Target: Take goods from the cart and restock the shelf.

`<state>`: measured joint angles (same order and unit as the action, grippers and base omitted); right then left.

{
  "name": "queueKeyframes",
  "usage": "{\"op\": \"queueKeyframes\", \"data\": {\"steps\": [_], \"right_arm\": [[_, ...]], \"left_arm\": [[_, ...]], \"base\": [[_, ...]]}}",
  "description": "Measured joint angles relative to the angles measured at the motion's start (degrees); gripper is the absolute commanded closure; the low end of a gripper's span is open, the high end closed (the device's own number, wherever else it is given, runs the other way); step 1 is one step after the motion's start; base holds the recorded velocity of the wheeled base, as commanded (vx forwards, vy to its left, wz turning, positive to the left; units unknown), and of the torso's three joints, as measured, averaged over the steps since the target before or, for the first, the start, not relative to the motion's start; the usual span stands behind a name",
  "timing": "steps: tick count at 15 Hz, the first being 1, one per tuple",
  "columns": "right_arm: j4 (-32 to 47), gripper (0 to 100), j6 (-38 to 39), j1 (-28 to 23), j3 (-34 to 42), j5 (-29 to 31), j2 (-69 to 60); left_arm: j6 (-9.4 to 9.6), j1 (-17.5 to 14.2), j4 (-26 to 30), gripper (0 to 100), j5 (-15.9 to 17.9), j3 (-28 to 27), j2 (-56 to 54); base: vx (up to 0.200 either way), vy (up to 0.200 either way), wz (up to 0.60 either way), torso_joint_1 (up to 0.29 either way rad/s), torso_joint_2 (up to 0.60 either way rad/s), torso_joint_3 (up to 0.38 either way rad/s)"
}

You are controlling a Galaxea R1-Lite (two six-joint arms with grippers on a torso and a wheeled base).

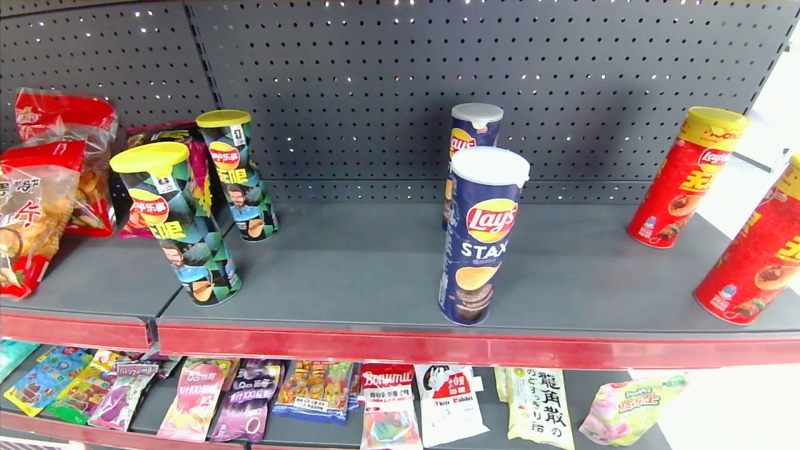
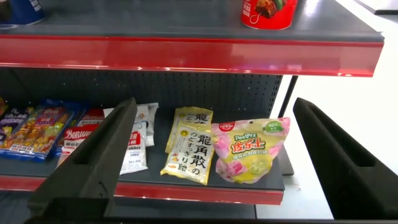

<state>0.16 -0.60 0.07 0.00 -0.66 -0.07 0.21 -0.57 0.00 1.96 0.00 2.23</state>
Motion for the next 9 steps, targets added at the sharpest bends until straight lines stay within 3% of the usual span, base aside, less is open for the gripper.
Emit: {"op": "queueKeyframes", "data": {"steps": [3, 5, 6, 9], "right_arm": [[0.0, 0, 0.0, 0.0, 0.0, 0.0, 0.0], [0.0, 0, -0.1, 0.0, 0.0, 0.0, 0.0], [0.0, 0, -0.1, 0.0, 0.0, 0.0, 0.0], [0.0, 0, -0.1, 0.0, 0.0, -0.1, 0.0]], "left_arm": [[-1.6, 0.5, 0.0, 0, -2.6, 0.0, -1.6], [-3.73, 0.5, -0.1, 0, -4.7, 0.0, -2.0], [-2.1, 0.5, -0.2, 0, -3.7, 0.0, -2.0], [-0.83, 0.5, -0.1, 0, -1.9, 0.0, -2.1]], "base": [[0.0, 0.0, 0.0, 0.0, 0.0, 0.0], [0.0, 0.0, 0.0, 0.0, 0.0, 0.0], [0.0, 0.0, 0.0, 0.0, 0.0, 0.0], [0.0, 0.0, 0.0, 0.0, 0.0, 0.0]]}}
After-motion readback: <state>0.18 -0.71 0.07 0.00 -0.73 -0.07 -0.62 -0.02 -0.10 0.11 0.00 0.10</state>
